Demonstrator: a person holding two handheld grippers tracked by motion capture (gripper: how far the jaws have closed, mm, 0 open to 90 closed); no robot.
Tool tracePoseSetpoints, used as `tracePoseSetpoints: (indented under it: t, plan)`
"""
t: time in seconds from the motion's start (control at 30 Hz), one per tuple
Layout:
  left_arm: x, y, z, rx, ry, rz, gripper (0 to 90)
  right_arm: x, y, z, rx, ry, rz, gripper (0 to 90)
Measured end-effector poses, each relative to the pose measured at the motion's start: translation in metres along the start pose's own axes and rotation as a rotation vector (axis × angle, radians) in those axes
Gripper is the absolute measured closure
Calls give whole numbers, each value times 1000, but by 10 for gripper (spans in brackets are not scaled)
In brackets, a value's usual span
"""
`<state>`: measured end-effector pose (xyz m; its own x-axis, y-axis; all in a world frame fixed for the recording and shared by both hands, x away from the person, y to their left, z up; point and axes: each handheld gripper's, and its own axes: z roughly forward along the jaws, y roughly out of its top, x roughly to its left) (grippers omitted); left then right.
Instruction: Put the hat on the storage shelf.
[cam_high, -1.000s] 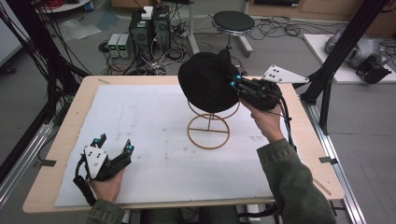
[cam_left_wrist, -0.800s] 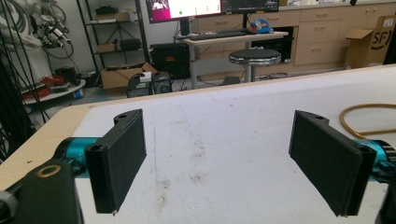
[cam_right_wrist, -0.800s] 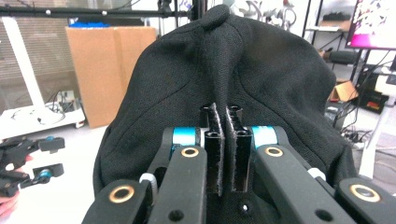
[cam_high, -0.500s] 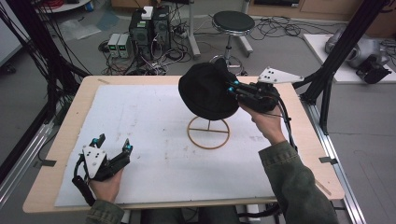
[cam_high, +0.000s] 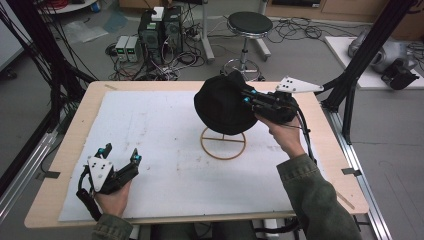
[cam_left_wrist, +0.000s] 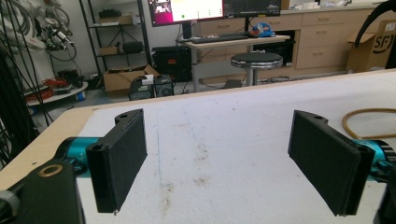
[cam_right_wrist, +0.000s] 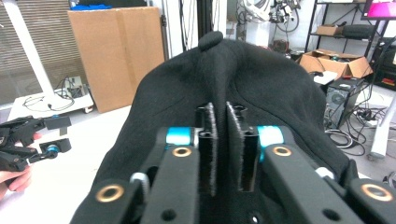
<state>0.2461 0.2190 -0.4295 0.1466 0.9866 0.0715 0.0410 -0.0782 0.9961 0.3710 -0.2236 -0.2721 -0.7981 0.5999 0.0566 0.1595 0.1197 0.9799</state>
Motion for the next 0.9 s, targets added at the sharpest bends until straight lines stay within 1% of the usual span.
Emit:
tracePoseSetpoints:
  t: [0.07, 0.13, 0.17, 0.27, 0.33, 0.37, 0.47, 0.53, 0.57, 0.6, 0.63, 0.67, 0.7, 0.73, 0.77, 0.83, 0.87, 0.9]
  plan:
    - [0, 0, 0, 0, 0, 0, 196, 1, 0, 0, -6, -2, -4, 722]
    - [0, 0, 0, -1, 1, 2, 198, 1, 0, 1, -6, 4, 4, 614]
    - [-1, 0, 0, -6, 0, 1, 198, 0, 0, 1, -7, 2, 4, 574]
    - [-1, 0, -1, -9, 0, 2, 198, -2, -1, 2, -14, 15, 26, 487]
    - [0, 0, -1, -9, 0, 1, 198, -2, -2, 2, -17, 15, 36, 473]
    - [0, 0, -1, -9, 2, -3, 198, -3, -2, 1, -25, 21, 47, 437]
    - [0, 0, -1, -10, 2, -6, 198, -3, -2, 0, -42, 18, 41, 410]
    - [1, 0, -1, -9, 4, -5, 198, -3, -1, -2, -60, -3, 39, 361]
    - [1, 0, -1, -13, 5, -6, 199, -3, 0, -3, -75, -35, 28, 314]
    - [1, 0, -1, -13, 5, -6, 198, -3, 0, -3, -75, -35, 28, 314]
    - [0, 1, -2, -20, 6, -9, 198, -3, 0, -5, -86, -80, 13, 253]
    - [0, 1, -2, -20, 6, -9, 198, -3, 0, -5, -86, -80, 13, 253]
    - [0, 1, -2, -20, 7, -8, 198, -5, 0, -7, -93, -116, 26, 226]
    - [0, 1, -2, -21, 7, -9, 198, -6, 0, -9, -97, -125, 30, 207]
    - [0, 1, -2, -21, 8, -8, 198, -6, 0, -9, -97, -125, 30, 207]
    - [1, 1, -3, -21, 9, -8, 198, -9, 1, -13, -110, -152, 33, 193]
    - [1, 1, -3, -24, 10, -15, 198, -12, 1, -18, -127, -171, 47, 180]
    - [1, 1, -3, -23, 11, -17, 198, -14, 0, -21, -134, -189, 51, 174]
